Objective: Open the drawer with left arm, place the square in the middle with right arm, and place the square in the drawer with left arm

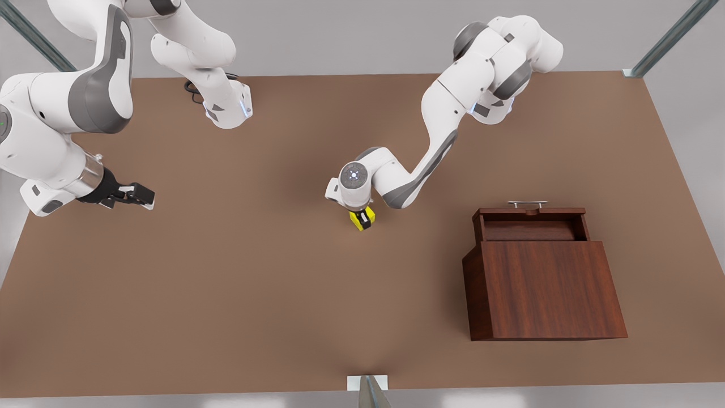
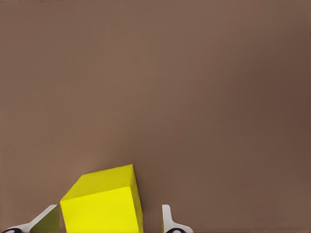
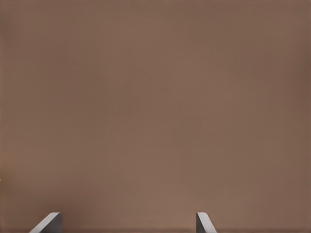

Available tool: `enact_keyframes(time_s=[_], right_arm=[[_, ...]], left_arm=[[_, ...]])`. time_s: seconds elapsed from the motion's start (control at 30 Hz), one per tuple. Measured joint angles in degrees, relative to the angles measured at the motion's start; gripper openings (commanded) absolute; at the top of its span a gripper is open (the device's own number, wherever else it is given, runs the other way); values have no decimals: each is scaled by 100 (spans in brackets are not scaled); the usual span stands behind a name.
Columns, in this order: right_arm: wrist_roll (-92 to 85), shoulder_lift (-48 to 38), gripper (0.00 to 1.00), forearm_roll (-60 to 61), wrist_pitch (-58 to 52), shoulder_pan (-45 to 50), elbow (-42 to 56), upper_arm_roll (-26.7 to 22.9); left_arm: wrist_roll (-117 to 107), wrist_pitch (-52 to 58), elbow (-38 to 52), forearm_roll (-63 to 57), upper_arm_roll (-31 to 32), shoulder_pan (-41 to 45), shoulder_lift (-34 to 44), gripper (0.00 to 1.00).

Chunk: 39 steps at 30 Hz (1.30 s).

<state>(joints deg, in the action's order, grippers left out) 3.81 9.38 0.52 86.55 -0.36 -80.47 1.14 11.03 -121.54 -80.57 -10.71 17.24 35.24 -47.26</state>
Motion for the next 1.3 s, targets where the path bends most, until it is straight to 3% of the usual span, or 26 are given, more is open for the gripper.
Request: enact_keyframes(time_s=[1.13, 1.3], right_arm=[[-7, 41, 100, -9, 2, -26, -1, -26], [-8, 44, 100, -9, 7, -25, -1, -26]], left_arm=[[-177, -183, -32, 35, -161, 35, -201, 100], [-208, -189, -32, 25, -160, 134, -258, 95]])
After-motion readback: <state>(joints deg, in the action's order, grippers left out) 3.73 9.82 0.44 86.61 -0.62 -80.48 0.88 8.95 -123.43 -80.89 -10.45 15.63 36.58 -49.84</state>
